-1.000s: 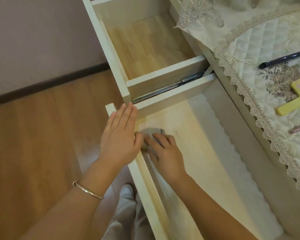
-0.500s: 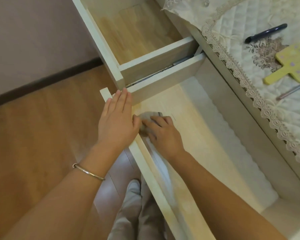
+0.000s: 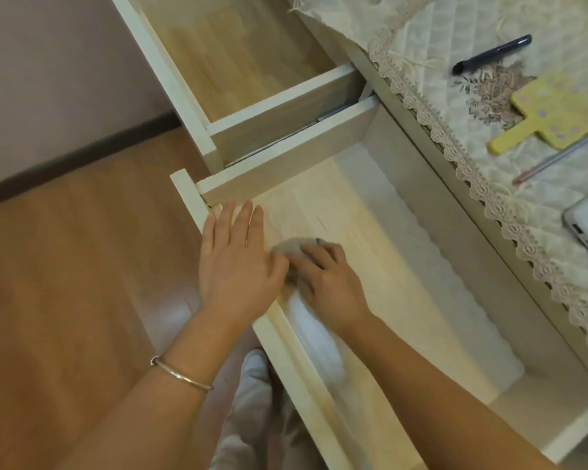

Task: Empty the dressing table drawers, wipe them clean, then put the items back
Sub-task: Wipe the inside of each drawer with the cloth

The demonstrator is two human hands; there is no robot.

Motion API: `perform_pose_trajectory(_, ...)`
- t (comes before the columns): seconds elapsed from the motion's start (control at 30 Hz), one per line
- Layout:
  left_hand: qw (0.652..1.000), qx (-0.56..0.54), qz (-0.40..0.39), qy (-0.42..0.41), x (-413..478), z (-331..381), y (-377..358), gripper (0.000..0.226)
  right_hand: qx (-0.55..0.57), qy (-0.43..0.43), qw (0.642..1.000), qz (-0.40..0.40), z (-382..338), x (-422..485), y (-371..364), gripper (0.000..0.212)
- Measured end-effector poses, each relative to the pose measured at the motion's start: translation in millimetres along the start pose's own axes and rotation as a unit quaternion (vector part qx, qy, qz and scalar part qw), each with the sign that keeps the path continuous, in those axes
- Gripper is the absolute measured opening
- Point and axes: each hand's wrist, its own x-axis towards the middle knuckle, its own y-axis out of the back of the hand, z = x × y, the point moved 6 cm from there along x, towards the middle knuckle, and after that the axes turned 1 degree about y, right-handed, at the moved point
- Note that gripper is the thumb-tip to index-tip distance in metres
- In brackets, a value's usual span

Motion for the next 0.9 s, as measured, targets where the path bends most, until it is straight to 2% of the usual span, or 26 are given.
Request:
perform_pose_trajectory(0.07,1.000,0.009,-0.007,0.001,-1,0,-3,0.069,-0.001,-0.013,1.000,0.027,24,43,10,0.032)
perform_pose_trajectory(0.17,1.000,0.009,-0.004,0.008,0,0,-3,0.066,-0.020,-0.132,0.990,0.040,88,79,26,0.038)
perform_pose_trajectory(0.23,1.000,0.007,0.000,0.012,2,0,-3,0.064,-0.011,-0.165,0.984,0.065,99,74,30,0.039)
perform_pose_trajectory(0.3,1.000,0.009,-0.001,0.017,2,-1,-4,0.064,0.019,-0.113,0.990,0.075,69,48,21,0.035)
perform_pose_trajectory(0.4,1.000,0.017,0.005,0.020,1,0,-3,0.064,0.038,0.033,0.998,0.047,7,-13,4,0.033)
perform_pose_trajectory(0.5,0.999,0.024,0.019,0.014,0,2,0,0.068,0.036,0.105,0.994,-0.011,14,-25,9,0.032)
perform_pose_trajectory(0.57,0.999,0.029,0.023,0.011,-1,2,1,0.071,0.012,0.054,0.998,0.020,52,-3,23,0.035)
perform_pose_trajectory(0.67,0.999,0.024,0.027,0.028,0,3,1,0.065,-0.014,-0.129,0.990,0.062,115,28,45,0.037)
perform_pose_trajectory(0.7,0.999,0.023,0.023,0.032,0,3,0,0.062,-0.008,-0.160,0.985,0.070,117,26,46,0.038)
perform_pose_trajectory(0.77,0.999,0.018,0.018,0.037,0,4,0,0.063,0.000,-0.149,0.986,0.076,94,7,39,0.041)
perform_pose_trajectory(0.9,0.999,-0.015,-0.002,0.029,-3,17,-1,0.069,0.033,-0.025,0.999,0.012,7,-79,15,0.034)
